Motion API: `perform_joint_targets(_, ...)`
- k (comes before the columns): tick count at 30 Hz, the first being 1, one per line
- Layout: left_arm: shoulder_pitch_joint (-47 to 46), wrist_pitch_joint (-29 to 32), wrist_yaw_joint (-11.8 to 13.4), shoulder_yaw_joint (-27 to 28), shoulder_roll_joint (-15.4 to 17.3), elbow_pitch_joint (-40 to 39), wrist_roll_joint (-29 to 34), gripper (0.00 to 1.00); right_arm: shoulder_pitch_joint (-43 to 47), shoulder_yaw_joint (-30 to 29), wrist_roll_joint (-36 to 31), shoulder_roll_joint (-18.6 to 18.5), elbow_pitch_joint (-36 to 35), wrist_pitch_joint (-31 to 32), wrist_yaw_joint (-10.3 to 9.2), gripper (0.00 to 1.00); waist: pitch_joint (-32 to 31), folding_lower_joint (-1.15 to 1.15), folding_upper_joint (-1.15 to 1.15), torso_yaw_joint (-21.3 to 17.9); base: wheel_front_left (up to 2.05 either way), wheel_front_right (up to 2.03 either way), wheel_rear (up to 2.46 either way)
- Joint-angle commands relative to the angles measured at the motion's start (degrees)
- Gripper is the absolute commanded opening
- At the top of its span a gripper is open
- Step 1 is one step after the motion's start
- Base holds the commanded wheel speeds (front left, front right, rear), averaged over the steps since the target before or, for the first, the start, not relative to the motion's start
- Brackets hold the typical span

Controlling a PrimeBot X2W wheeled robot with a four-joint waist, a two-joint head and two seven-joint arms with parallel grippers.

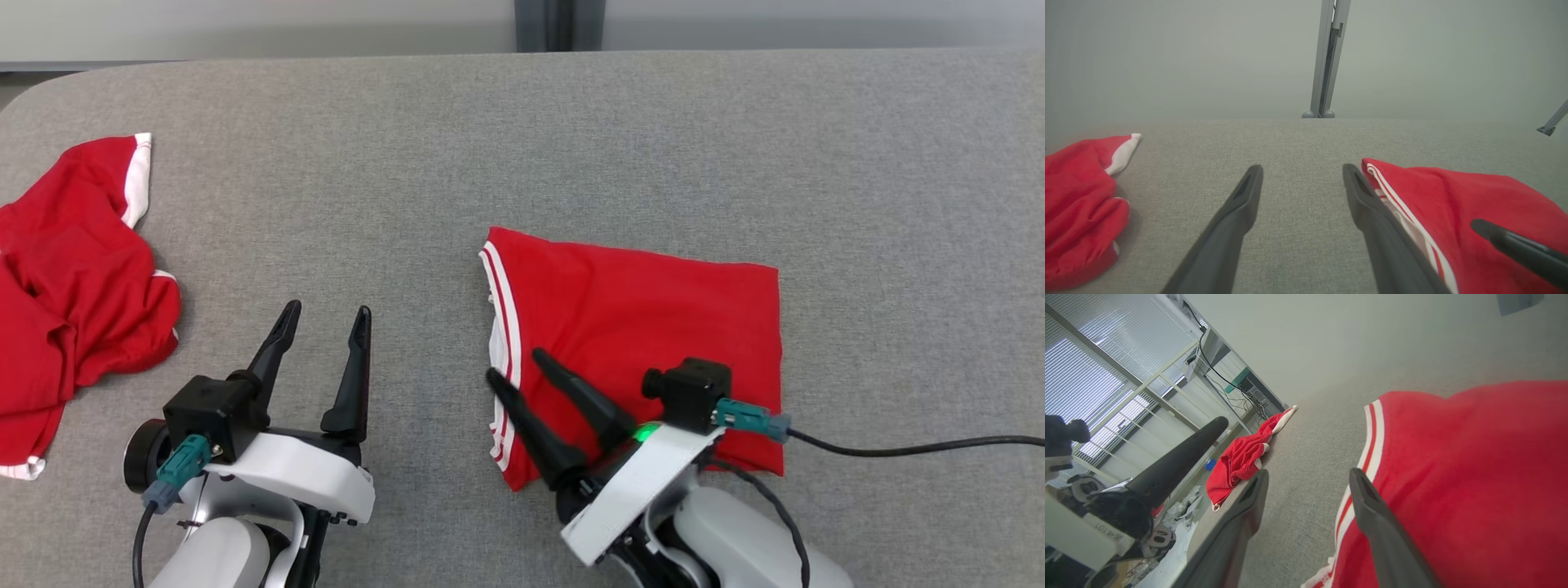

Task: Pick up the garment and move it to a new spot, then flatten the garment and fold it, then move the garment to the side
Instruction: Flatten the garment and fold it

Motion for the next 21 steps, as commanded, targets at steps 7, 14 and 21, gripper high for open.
perform_joint_targets(7,-0.9,-0.8,0.4,0.4,0.1,0.1,-0.2,1.00,2.9,-5.6,-5.3,-0.5,-9.7,-0.2,0.11,1.00,-0.4,0.00,0.00,-1.4,0.00,0.00,0.00)
perform_joint_targets(14,-0.2,-2.0,1.1,1.6,0.8,-0.4,-0.2,1.00,9.0,-24.1,-16.9,-0.4,-16.5,-0.2,0.11,1.00,-1.6,0.00,0.00,-3.1,0.00,0.00,0.00)
perform_joint_targets(21,0.9,-2.9,2.2,2.8,1.5,-0.6,-0.3,1.00,14.3,-38.7,-27.6,-3.0,-19.5,1.4,0.11,1.00,-3.4,0.00,0.00,-4.3,0.00,0.00,0.00)
